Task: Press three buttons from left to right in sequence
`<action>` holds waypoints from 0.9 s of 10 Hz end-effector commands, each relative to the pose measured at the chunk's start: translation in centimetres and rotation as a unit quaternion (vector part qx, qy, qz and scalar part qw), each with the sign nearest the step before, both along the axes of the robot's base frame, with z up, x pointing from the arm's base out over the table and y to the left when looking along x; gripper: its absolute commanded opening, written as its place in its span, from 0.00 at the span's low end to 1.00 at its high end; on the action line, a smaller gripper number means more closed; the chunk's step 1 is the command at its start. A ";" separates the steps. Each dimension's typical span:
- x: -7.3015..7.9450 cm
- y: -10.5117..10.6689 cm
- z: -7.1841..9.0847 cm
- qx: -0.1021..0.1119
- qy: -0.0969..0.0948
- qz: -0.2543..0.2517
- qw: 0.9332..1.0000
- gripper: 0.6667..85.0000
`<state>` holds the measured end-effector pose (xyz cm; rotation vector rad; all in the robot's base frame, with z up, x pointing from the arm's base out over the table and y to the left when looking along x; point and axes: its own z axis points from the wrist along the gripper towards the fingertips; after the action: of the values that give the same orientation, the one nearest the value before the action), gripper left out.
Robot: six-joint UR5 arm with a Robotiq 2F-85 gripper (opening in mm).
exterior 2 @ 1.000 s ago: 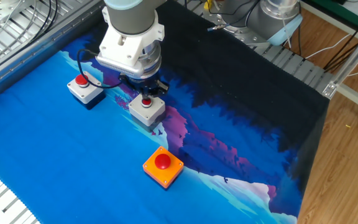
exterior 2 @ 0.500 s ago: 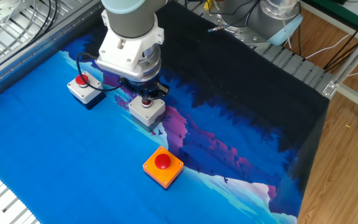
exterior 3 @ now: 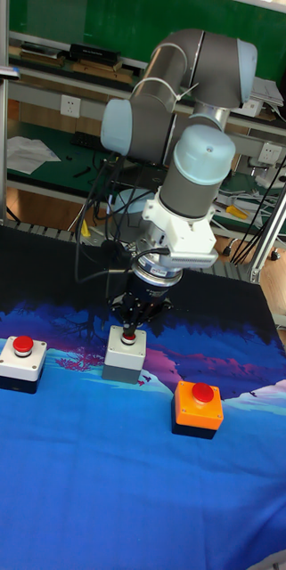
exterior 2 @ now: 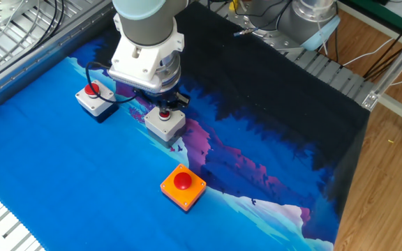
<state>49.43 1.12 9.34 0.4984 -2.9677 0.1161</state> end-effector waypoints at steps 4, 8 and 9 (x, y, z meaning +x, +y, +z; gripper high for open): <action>0.5 0.1 -0.1 -0.008 0.006 0.004 1.000 0.00; -0.3 0.2 -0.1 -0.008 0.022 0.008 1.000 0.00; -0.3 0.3 -0.1 -0.005 0.022 0.008 1.000 0.00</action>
<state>49.33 1.06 9.22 0.5194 -2.9239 0.1459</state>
